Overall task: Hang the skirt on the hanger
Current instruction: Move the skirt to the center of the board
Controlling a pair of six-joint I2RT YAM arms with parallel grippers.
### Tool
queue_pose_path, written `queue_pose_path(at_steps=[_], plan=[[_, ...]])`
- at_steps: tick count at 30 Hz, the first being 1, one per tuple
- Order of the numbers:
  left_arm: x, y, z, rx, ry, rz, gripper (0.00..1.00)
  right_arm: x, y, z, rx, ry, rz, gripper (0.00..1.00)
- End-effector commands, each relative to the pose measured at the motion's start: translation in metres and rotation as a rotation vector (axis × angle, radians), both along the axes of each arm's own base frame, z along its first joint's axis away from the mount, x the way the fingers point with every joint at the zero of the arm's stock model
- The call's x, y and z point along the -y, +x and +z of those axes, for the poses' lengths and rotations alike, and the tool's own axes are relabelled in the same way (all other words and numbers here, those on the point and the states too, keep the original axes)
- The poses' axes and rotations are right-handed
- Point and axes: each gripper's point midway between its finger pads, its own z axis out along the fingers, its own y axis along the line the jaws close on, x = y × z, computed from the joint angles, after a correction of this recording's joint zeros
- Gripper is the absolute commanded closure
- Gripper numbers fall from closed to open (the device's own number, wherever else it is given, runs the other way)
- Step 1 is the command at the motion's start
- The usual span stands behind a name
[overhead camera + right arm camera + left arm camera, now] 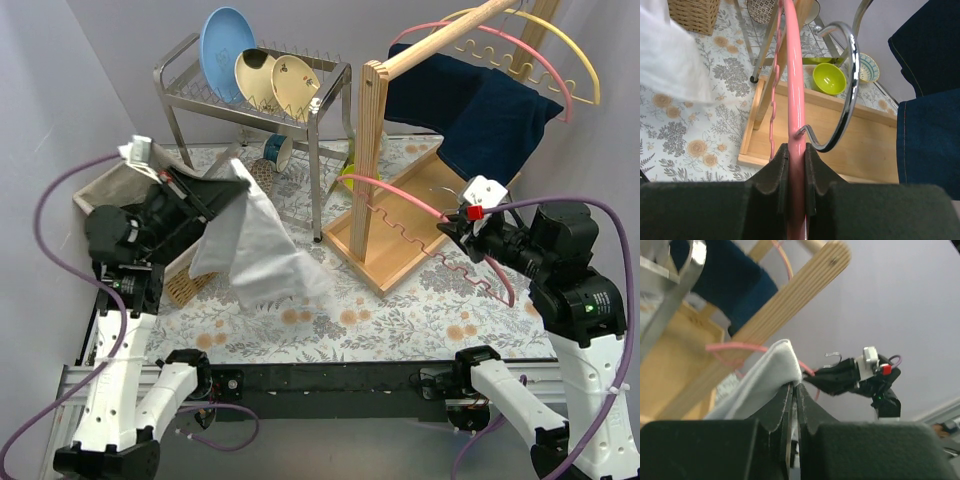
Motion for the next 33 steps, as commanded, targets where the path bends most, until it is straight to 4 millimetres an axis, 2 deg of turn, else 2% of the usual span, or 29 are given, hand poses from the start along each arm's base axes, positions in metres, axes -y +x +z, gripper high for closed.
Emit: queue_pose_path(at_steps=[1, 4, 5, 7, 8, 11, 13, 14, 16, 17, 18, 19, 20, 23, 24, 27, 28, 29, 31, 33], plan=[[0.029, -0.009, -0.065, -0.18, 0.012, -0.157, 1.0, 0.004, 0.004, 0.009, 0.036, 0.018, -0.031, 0.99], [0.052, -0.015, -0.102, -0.256, 0.058, -0.238, 1.0, -0.002, 0.005, 0.001, 0.018, 0.026, -0.002, 0.99], [0.067, -0.023, -0.111, -0.279, 0.08, -0.293, 1.0, -0.003, 0.004, 0.0, 0.014, 0.028, 0.008, 0.99], [0.084, -0.031, -0.131, -0.307, 0.136, -0.347, 1.0, -0.006, 0.004, -0.006, -0.002, 0.032, 0.026, 0.99], [0.102, -0.041, -0.144, -0.345, 0.173, -0.411, 1.0, -0.007, 0.003, -0.007, -0.004, 0.033, 0.031, 0.99], [0.128, -0.062, -0.163, -0.361, 0.277, -0.51, 1.0, -0.008, 0.003, -0.012, -0.012, 0.033, 0.038, 0.99], [0.138, -0.067, -0.175, -0.382, 0.329, -0.532, 1.0, -0.009, 0.002, -0.017, -0.024, 0.033, 0.045, 0.99], [0.139, -0.073, -0.191, -0.419, 0.388, -0.534, 1.0, -0.009, 0.002, -0.018, -0.024, 0.032, 0.046, 0.99], [0.129, -0.064, -0.213, -0.478, 0.44, -0.427, 1.0, -0.009, 0.001, -0.021, -0.028, 0.028, 0.046, 0.99], [0.116, -0.065, -0.241, -0.575, 0.51, -0.363, 1.0, -0.009, 0.001, -0.023, -0.032, 0.027, 0.046, 0.99], [0.104, -0.056, -0.258, -0.613, 0.545, -0.259, 1.0, -0.01, 0.0, -0.025, -0.034, 0.029, 0.058, 0.99], [0.093, -0.057, -0.267, -0.644, 0.556, -0.209, 1.0, -0.012, -0.001, -0.028, -0.043, 0.029, 0.069, 0.99], [0.079, -0.065, -0.299, -0.731, 0.612, -0.175, 1.0, -0.014, -0.003, -0.03, -0.048, 0.03, 0.084, 0.99], [0.063, -0.078, -0.337, -0.857, 0.615, -0.122, 1.0, -0.026, -0.01, -0.037, -0.074, 0.048, 0.174, 0.99], [0.057, -0.087, -0.362, -0.921, 0.636, -0.124, 1.0, -0.035, -0.019, -0.039, -0.09, 0.066, 0.248, 0.99], [0.049, -0.097, -0.389, -1.014, 0.66, -0.106, 1.0, -0.05, -0.033, -0.049, -0.141, 0.104, 0.376, 0.99], [0.045, -0.096, -0.392, -1.032, 0.672, -0.082, 1.0, -0.053, -0.035, -0.051, -0.146, 0.112, 0.4, 0.99], [0.033, -0.096, -0.401, -1.068, 0.715, -0.016, 1.0, -0.055, -0.034, -0.055, -0.168, 0.117, 0.414, 0.99], [0.025, -0.097, -0.403, -1.101, 0.716, 0.031, 1.0, -0.058, -0.035, -0.061, -0.193, 0.125, 0.442, 0.99], [0.027, -0.109, -0.4, -1.107, 0.696, -0.027, 1.0, -0.059, -0.036, -0.067, -0.21, 0.127, 0.455, 0.99]])
